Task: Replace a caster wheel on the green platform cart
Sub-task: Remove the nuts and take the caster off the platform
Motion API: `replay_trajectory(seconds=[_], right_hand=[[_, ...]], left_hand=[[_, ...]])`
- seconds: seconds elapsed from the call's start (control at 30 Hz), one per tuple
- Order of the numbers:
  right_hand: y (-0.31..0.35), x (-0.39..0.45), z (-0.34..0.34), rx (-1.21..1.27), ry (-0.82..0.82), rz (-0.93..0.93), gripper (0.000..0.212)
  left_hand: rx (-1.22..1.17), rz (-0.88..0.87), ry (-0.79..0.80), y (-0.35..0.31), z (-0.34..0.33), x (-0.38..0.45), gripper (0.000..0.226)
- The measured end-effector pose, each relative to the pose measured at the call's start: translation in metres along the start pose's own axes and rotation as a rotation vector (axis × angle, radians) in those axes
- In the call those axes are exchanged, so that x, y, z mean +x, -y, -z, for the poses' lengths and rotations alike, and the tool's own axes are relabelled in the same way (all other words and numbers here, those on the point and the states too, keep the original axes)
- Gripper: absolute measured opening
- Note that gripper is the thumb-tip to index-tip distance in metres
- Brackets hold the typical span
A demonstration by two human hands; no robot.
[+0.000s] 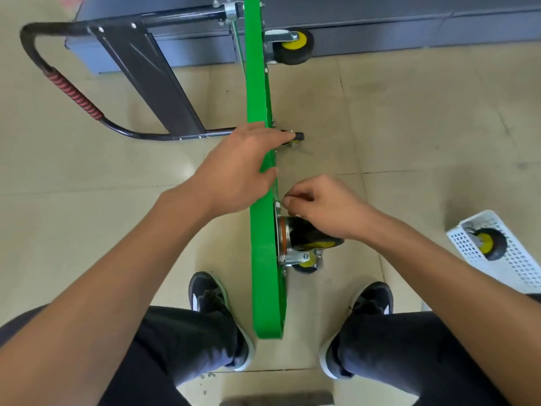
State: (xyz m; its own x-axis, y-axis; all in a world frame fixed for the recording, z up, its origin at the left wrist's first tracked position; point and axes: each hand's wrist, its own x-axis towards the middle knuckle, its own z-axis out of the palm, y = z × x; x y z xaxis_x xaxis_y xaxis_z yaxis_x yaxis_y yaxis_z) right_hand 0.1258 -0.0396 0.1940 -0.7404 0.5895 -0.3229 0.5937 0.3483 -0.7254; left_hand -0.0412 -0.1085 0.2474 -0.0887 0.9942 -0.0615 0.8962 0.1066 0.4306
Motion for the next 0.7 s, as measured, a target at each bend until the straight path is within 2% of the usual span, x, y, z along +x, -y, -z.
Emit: replay_trajectory(seconds=[0.1, 0.2, 0.47, 0.6, 0.63, 0.7], right_hand=[[0.007, -0.001, -0.002, -0.01, 0.01, 0.007, 0.042], [0.011, -0.002, -0.003, -0.045, 0.032, -0.009, 0.045], [0.009, 0.001, -0.01, -0.01, -0.02, 0.001, 0.034], [0.005, 0.0, -0.01, 0.143, -0.026, 0.005, 0.004], [0.004, -0.001, -0.01, 0.188, -0.016, 0.003, 0.012], [0.0, 0.001, -0.011, 0.261, -0.023, -0.002, 0.016]], left_hand=[[0.026, -0.006, 0.007, 0.003, -0.001, 0.001, 0.062], [0.045, -0.017, 0.005, 0.003, -0.004, 0.002, 0.062], [0.02, -0.006, -0.01, 0.009, -0.008, 0.0, 0.059], [0.009, -0.014, -0.024, 0.011, -0.011, -0.002, 0.057], [0.005, -0.012, -0.026, 0.011, -0.012, -0.002, 0.057], [-0.002, -0.013, -0.027, 0.012, -0.012, -0.002, 0.056]])
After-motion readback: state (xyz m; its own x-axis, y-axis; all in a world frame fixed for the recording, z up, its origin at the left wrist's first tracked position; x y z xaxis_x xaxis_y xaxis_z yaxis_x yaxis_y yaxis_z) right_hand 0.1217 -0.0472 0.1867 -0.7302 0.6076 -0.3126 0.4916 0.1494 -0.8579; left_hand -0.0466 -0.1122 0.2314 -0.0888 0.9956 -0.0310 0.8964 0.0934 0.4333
